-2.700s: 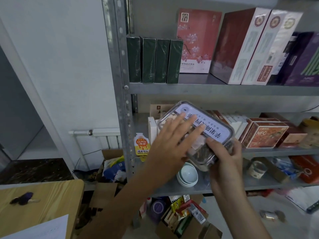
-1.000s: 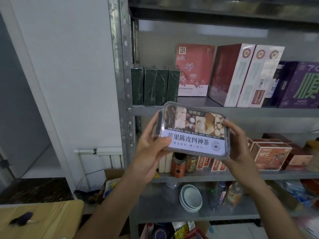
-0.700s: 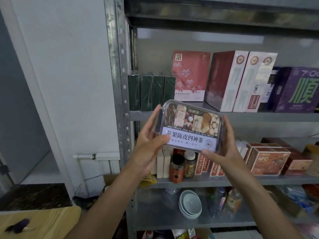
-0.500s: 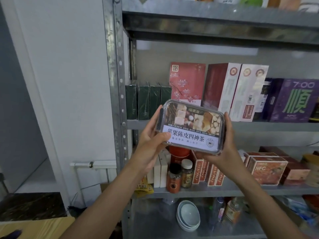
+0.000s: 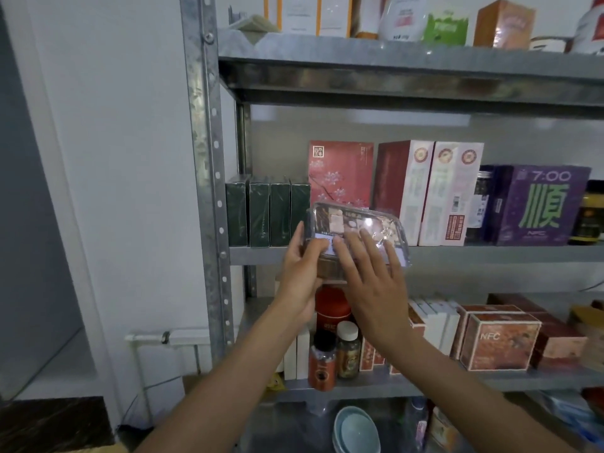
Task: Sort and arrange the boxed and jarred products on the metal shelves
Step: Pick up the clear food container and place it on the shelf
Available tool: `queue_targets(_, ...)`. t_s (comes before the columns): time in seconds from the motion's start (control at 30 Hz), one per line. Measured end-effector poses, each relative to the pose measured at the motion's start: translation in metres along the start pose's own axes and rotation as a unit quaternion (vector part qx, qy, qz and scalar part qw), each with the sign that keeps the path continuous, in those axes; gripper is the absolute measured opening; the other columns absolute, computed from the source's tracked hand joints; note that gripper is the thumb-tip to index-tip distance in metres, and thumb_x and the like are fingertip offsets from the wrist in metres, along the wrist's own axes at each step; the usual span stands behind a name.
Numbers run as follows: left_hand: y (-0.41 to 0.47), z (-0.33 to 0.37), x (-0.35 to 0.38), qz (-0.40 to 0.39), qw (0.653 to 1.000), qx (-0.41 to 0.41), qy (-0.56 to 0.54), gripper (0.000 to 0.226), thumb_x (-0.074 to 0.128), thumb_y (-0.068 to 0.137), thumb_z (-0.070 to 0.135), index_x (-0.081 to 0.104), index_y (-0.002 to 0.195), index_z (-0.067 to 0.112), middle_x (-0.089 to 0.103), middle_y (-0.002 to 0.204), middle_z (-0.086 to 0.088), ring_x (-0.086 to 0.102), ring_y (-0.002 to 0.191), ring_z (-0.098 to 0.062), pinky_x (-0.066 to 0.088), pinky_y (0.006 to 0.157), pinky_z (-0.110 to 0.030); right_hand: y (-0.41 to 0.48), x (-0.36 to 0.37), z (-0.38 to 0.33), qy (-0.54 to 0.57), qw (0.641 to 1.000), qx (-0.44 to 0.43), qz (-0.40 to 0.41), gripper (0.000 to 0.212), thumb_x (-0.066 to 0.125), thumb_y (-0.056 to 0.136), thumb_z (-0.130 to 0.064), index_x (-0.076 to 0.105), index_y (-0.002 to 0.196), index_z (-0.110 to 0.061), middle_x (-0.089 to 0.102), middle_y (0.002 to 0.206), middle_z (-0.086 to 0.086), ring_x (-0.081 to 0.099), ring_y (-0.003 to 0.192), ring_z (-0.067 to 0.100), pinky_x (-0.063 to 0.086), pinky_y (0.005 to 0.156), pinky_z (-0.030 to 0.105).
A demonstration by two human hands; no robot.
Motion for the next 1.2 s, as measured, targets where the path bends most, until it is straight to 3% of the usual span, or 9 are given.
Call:
queue_targets(0.1,0.004,0.007,0.009,-0.028,0.999,-0.005,0.029,0.035,0.054,0.097,0.025,0.053,0.132,0.022,0.068,0.119,-0.011,0.068,0.105,-0.026,0.058,0.081,-0.041,0.009,-0.002,0.006,0.022,0.997,-0.012,0.07,0.072,0.073,0.072,-0.015,0.038,0.135,-0.015,0.058,0.133,0.014,0.043,0.125,0.028,0.033,0.103,0.043)
queue_targets(0.23,0.018,0.034,0.007,-0.067,0.953,0.055,0.29,0.07,0.032,0.083,0.073,0.054,0.129,0.026,0.064,0.12,0.004,0.062,0.11,-0.016,0.052,0.091,-0.033,0.022,0.005,0.028,0.119,0.99,0.006,0.077,0.076,0.079,0.065,-0.019,0.041,0.13,-0.012,0.062,0.127,0.017,0.043,0.119,0.026,0.031,0.096,0.038)
queue_targets(0.33,0.031,0.081,-0.014,0.072,0.812,0.256,0.519,0.056,0.028,0.095,0.061,0.066,0.105,0.022,0.062,0.118,0.003,0.056,0.113,-0.014,0.041,0.084,-0.023,0.032,0.017,0.039,0.149,0.988,0.001,0.041,0.09,0.087,0.052,-0.008,0.041,0.129,-0.011,0.06,0.128,0.018,0.043,0.118,0.026,0.032,0.094,0.039)
queue_targets(0.4,0.039,0.106,-0.021,0.15,0.685,0.355,0.619,0.038,0.046,0.1,0.036,0.06,0.128,0.014,0.049,0.141,-0.009,0.043,0.132,-0.025,0.039,0.101,-0.035,0.037,0.026,0.042,0.146,0.989,-0.013,0.012,0.089,0.088,0.054,-0.008,0.04,0.129,-0.012,0.061,0.127,0.019,0.042,0.117,0.027,0.034,0.094,0.041)
queue_targets(0.57,0.094,0.094,-0.014,-0.019,0.508,0.35,0.787,0.074,0.044,0.095,0.055,0.016,0.155,0.023,0.018,0.162,-0.005,0.013,0.149,-0.025,-0.004,0.118,-0.04,0.039,0.044,0.052,0.156,0.986,-0.003,-0.053,0.085,0.085,0.058,-0.017,0.038,0.129,-0.014,0.06,0.126,0.019,0.049,0.116,0.032,0.033,0.095,0.041)
queue_targets(0.67,0.106,0.089,-0.017,-0.031,0.47,0.348,0.81,0.079,0.051,0.09,0.059,0.02,0.154,0.024,0.035,0.155,-0.003,0.03,0.142,-0.024,0.007,0.118,-0.041,0.042,0.053,0.045,0.118,0.987,-0.065,-0.088,0.092,0.091,0.051,-0.015,0.04,0.128,-0.013,0.063,0.123,0.017,0.043,0.114,0.027,0.042,0.093,0.045)
queue_targets(0.93,0.124,0.104,-0.011,-0.057,0.453,0.345,0.82,0.084,0.064,0.079,0.062,0.034,0.146,0.022,0.048,0.141,-0.003,0.044,0.128,-0.024,0.033,0.102,-0.038,0.064,0.088,0.052,0.072,0.982,-0.113,-0.135,0.096,0.094,0.049,-0.04,0.049,0.128,-0.009,0.063,0.118,0.017,0.062,0.104,0.037,0.049,0.088,0.049)
queue_targets(1.07,0.138,0.105,-0.014,-0.069,0.44,0.289,0.847,0.087,0.063,0.078,0.066,0.033,0.147,0.023,0.043,0.141,-0.01,0.039,0.131,-0.028,0.032,0.105,-0.043,0.071,0.101,0.049,0.037,0.985,-0.108,-0.131,0.081,0.056,0.076,-0.068,0.05,0.128,-0.007,0.061,0.116,0.016,0.059,0.102,0.033,0.048,0.088,0.046)
queue_targets(1.2,0.145,0.1,-0.017,-0.057,0.431,0.273,0.858,0.083,0.06,0.079,0.068,0.034,0.144,0.023,0.051,0.139,-0.011,0.05,0.125,-0.031,0.041,0.099,-0.044,0.074,0.112,0.049,0.084,0.976,-0.068,-0.189,0.076,0.032,0.089,-0.066,0.058,0.127,-0.006,0.059,0.116,0.012,0.054,0.105,0.029,0.039,0.091,0.041)
Point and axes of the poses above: each hand's wrist, its own y-axis towards the middle knuckle, its own x-axis out of the palm, z = x × y, the point moved 8 cm from there along y, towards the middle knuckle
